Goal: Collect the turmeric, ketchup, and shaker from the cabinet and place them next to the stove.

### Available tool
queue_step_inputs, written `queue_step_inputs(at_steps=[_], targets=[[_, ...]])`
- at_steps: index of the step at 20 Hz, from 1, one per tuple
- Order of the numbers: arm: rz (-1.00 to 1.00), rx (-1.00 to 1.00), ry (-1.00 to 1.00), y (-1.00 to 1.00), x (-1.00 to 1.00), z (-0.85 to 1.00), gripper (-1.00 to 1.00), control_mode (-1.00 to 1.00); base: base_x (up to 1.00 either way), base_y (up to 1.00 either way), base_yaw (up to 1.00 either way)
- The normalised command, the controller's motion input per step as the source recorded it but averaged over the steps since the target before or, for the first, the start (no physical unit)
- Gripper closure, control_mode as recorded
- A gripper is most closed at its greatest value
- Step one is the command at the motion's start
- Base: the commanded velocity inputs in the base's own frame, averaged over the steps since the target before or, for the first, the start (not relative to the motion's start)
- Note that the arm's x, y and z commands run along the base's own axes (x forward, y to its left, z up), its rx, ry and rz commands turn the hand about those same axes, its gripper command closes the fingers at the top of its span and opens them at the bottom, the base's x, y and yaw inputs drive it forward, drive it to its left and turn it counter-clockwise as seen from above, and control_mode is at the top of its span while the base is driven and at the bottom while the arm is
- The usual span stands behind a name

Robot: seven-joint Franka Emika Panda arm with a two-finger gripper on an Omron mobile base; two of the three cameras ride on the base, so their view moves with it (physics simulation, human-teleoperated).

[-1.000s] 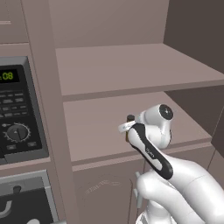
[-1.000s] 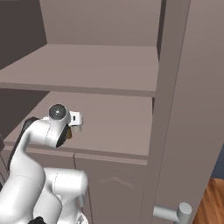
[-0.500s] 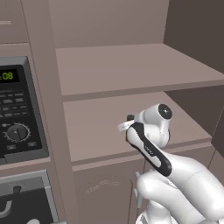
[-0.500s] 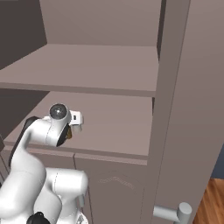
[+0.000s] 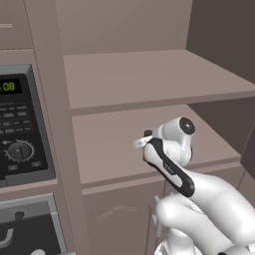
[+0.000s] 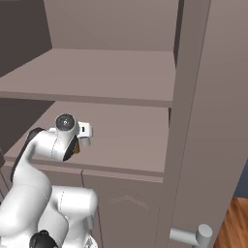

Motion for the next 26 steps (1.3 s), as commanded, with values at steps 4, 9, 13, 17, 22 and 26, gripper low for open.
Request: queue_step_inputs(at_steps=[4, 9, 13, 17, 22, 26], targets=[[0.0, 0.0, 0.0, 0.0, 0.01, 0.0, 1.0, -1.0, 0.0, 0.0, 0.0], [0.0, 0.0, 0.0, 0.0, 0.0, 0.0, 1.0, -1.0, 0.0, 0.0, 0.0], [0.0, 0.0, 0.0, 0.0, 0.0, 0.0, 1.0, -1.0, 0.0, 0.0, 0.0], [0.0, 0.0, -0.04, 0.0, -0.23, 0.0, 1.0, -1.0, 0.0, 0.0, 0.0], [0.0, 0.0, -0.06, 0.0, -0.54, 0.0, 1.0, -1.0, 0.0, 0.0, 0.0], [0.01, 0.0, -0.06, 0.0, -0.66, 0.0, 1.0, -1.0, 0.0, 0.0, 0.0]])
